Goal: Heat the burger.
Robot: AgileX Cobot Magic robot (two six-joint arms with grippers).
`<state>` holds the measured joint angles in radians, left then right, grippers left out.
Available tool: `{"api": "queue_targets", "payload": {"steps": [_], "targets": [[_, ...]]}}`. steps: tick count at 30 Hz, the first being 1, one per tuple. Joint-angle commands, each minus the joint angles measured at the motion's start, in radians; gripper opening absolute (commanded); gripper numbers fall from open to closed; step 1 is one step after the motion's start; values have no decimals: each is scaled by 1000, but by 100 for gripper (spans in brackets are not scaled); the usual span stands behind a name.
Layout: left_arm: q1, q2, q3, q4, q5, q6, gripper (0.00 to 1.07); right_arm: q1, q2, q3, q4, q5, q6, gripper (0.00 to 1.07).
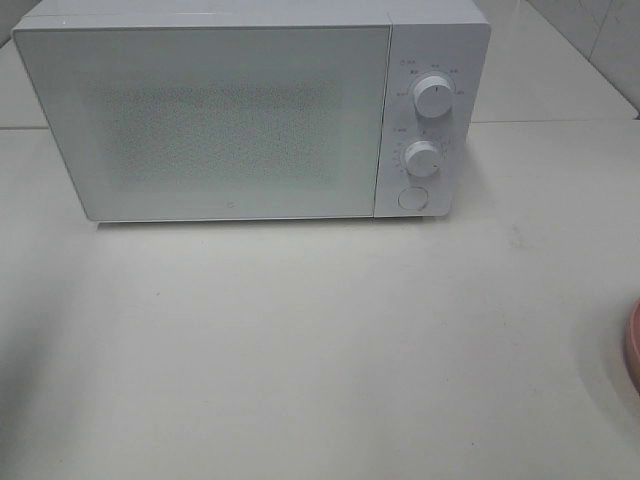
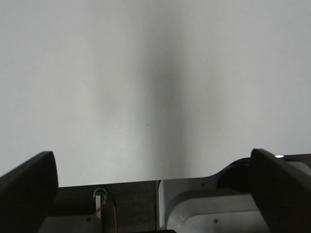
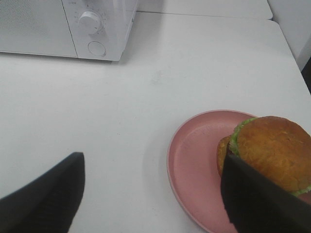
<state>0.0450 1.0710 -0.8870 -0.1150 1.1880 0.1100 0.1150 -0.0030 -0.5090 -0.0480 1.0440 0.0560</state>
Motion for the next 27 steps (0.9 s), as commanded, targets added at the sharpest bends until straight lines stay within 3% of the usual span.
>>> {"api": "queue_targets", "payload": {"steps": [1,2,9,16,27], "targets": [[3,-170,117,24,-101,7,98,-6,-27,0,0,-8,5,75],[3,-170,117,24,-101,7,98,-6,-27,0,0,-8,5,75],[3,-486,346,54,-207,7,98,-6,-27,0,0,-8,5,75],[3,-669,370,96,-174,6,98,-6,-27,0,0,-8,5,75],[0,-930,390,69,-149,-5,98,-6,-27,0,0,-8,5,75]]}}
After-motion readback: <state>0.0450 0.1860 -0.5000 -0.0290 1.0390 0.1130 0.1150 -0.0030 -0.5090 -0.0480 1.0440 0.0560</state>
